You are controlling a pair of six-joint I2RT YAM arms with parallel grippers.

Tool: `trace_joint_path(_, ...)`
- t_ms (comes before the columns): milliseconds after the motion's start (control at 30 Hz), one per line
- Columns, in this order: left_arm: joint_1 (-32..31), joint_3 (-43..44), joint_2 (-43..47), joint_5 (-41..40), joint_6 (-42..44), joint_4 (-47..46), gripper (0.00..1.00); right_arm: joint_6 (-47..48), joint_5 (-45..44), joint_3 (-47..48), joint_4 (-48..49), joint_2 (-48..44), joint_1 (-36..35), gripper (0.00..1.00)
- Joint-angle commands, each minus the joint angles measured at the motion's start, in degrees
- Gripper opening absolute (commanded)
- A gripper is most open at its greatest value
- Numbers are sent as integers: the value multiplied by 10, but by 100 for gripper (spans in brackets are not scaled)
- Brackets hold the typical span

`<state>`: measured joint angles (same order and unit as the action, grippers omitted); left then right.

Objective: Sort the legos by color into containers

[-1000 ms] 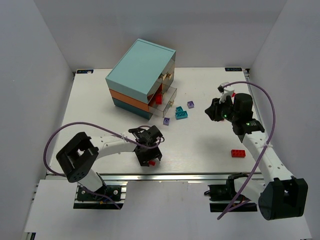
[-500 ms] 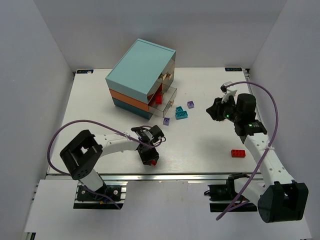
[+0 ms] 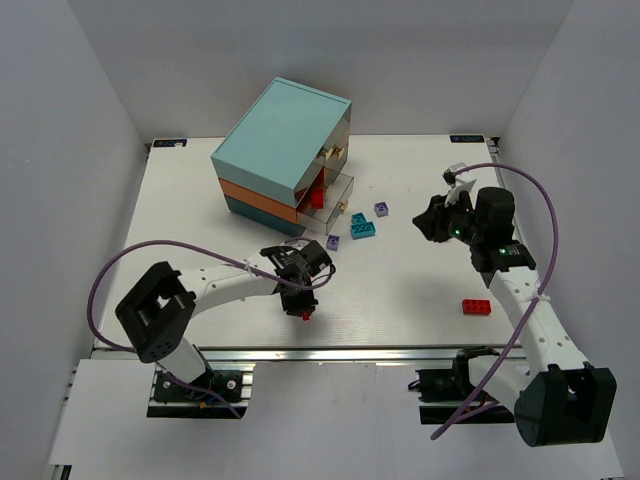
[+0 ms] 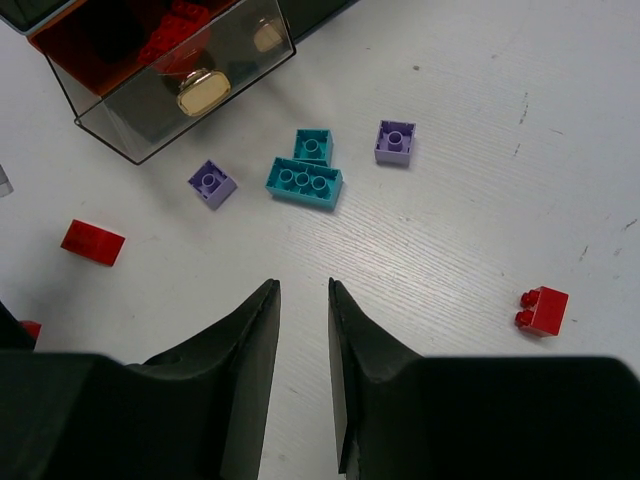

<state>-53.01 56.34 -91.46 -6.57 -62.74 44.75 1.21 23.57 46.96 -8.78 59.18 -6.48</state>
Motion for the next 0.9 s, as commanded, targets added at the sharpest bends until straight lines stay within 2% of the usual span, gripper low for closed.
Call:
trace_joint_path(0, -2, 29, 58, -13, 94, -12, 0, -8, 12, -4, 23, -13, 4, 32)
trace_joint_path(100, -2, 55, 93, -18, 188, -28, 0, -8, 12, -5, 24, -13, 4, 32)
trace_joint_path(200, -2, 98, 120, -34, 247, -38, 0, -6, 11, -6, 24, -15, 5, 32)
trace_joint_path(233, -2, 112, 122, -48, 295, -40, 0, -3, 11, -6, 24, -16, 5, 32)
trace_joint_path(367, -2, 192, 107, -80, 435, -48, 0, 9, 17, -8, 27, -20, 6, 31)
trace_joint_path(500, 4, 244, 74, -163, 561, -79, 0, 19, 28, -13, 31, -24, 4, 30)
trace_joint_path(700, 10, 315, -33, -279, 653, -130, 0, 37, 24, -20, 35, -24, 8, 30)
trace_joint_path(800, 10, 337, -76, -330, 681, -157, 1, 58, 20, -24, 39, -24, 9, 36)
trace_joint_path(867, 10, 349, -109, -359, 693, -178, 6, 63, 17, -23, 40, -24, 8, 40)
